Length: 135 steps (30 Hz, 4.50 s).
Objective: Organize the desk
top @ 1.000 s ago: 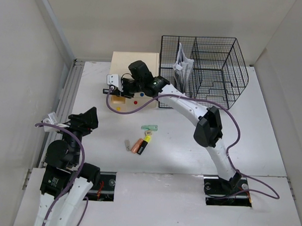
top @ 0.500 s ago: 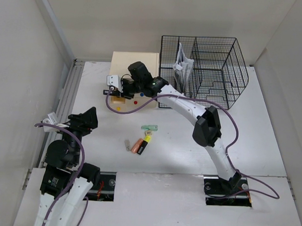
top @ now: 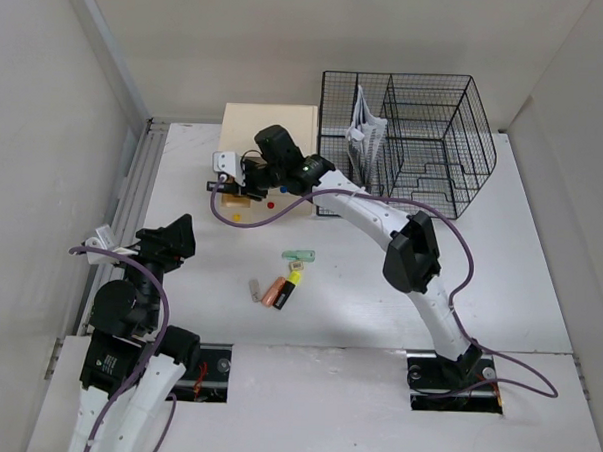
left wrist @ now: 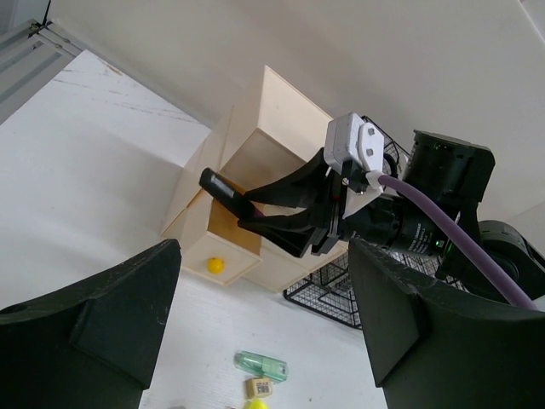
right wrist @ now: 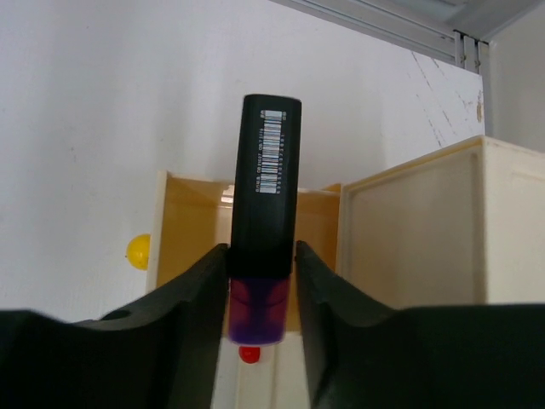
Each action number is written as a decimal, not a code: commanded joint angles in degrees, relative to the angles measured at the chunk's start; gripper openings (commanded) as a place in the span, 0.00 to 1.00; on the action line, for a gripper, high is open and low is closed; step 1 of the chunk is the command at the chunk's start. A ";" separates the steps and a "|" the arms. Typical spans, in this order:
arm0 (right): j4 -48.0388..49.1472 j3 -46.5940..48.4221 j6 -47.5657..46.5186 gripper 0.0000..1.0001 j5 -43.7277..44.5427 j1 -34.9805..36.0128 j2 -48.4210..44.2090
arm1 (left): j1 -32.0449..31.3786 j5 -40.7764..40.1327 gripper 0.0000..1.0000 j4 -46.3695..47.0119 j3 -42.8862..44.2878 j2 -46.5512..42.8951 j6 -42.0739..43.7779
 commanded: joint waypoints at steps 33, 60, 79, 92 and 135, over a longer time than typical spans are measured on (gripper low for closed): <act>1.99 -0.56 10.23 0.00 -11.63 4.35 -6.32 | -0.26 -0.31 0.77 1.11 -0.18 -1.52 0.03; 10.08 2.87 19.99 0.00 10.24 6.11 1.86 | -0.26 -0.84 0.77 0.05 -0.18 -3.11 0.03; -22.02 5.26 -6.07 0.15 -28.59 5.59 -7.01 | -0.26 -0.84 0.78 0.05 -0.18 -3.11 0.03; -27.02 -37.63 -28.44 0.38 -5.40 5.59 -20.91 | -0.26 0.83 0.93 2.25 -0.71 -4.16 0.03; -25.86 -28.43 -21.15 0.07 -2.22 6.11 -21.43 | -0.26 1.36 0.99 1.72 -1.24 -5.22 0.55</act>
